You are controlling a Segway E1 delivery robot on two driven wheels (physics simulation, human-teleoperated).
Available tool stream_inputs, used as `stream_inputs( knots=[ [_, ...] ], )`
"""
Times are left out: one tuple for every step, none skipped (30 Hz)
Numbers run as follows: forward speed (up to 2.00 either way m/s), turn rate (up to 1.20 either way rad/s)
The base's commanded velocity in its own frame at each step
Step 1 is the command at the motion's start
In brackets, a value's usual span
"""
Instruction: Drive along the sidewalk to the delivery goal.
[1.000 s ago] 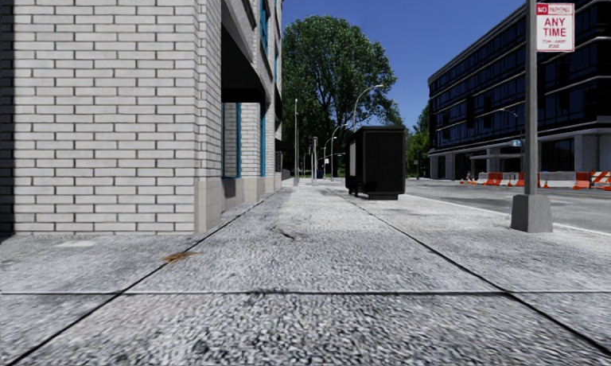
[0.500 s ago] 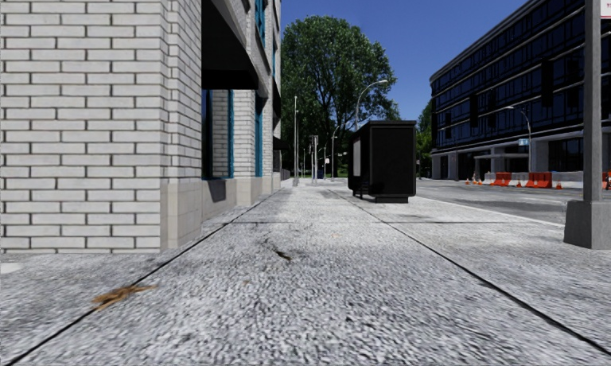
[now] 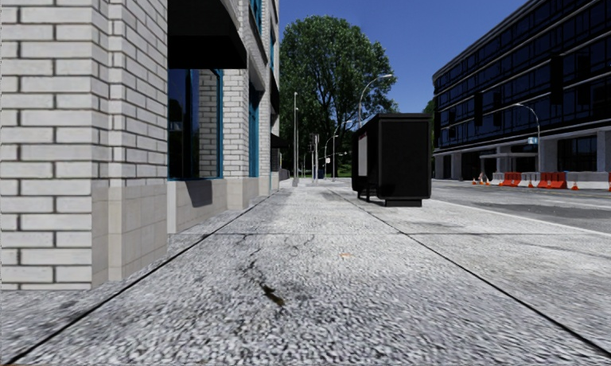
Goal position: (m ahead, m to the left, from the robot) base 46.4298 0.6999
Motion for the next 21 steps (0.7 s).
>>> stream_inputs(
  knots=[
    [2.00,0.00],
    [2.00,0.00],
    [2.00,0.00],
    [2.00,0.00],
    [2.00,0.00],
    [2.00,0.00],
    [2.00,0.00],
    [2.00,0.00],
    [2.00,0.00],
    [2.00,0.00],
    [2.00,0.00],
    [2.00,0.00],
    [2.00,0.00],
    [2.00,0.00],
    [2.00,0.00],
    [2.00,0.00],
    [2.00,0.00],
    [2.00,0.00],
    [2.00,0.00],
    [2.00,0.00],
    [2.00,0.00]
  ],
)
